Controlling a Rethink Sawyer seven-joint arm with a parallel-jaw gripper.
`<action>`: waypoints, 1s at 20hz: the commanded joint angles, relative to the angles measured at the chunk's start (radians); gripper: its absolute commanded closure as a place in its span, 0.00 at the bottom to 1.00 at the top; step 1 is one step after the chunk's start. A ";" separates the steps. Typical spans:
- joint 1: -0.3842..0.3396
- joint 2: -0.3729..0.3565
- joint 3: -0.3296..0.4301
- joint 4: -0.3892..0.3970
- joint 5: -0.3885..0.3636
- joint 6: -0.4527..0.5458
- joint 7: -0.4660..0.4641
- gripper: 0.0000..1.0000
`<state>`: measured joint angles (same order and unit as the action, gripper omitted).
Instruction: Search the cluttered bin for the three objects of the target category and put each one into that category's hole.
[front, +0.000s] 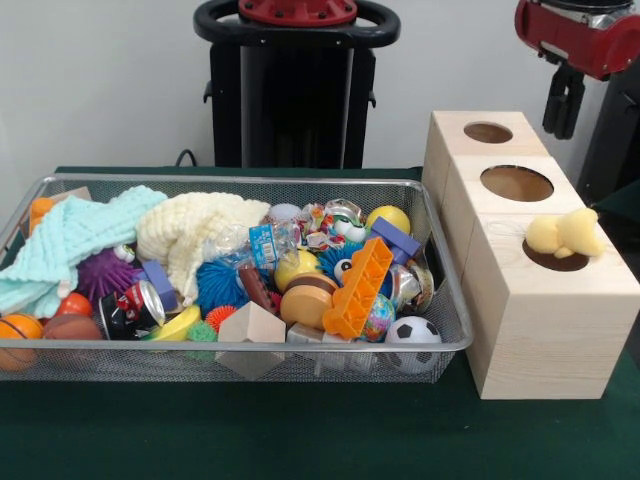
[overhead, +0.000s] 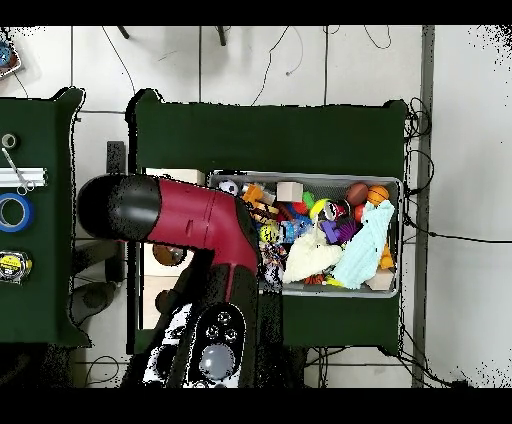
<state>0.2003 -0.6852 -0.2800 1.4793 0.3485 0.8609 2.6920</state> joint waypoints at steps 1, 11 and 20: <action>-0.026 0.040 0.062 0.111 -0.009 -0.136 0.086 1.00; -0.041 0.081 0.131 0.247 -0.010 -0.363 0.061 1.00; -0.013 0.059 0.127 0.292 -0.003 -0.376 0.084 1.00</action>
<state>0.1938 -0.6456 -0.2485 1.6390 0.3450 0.4882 2.6920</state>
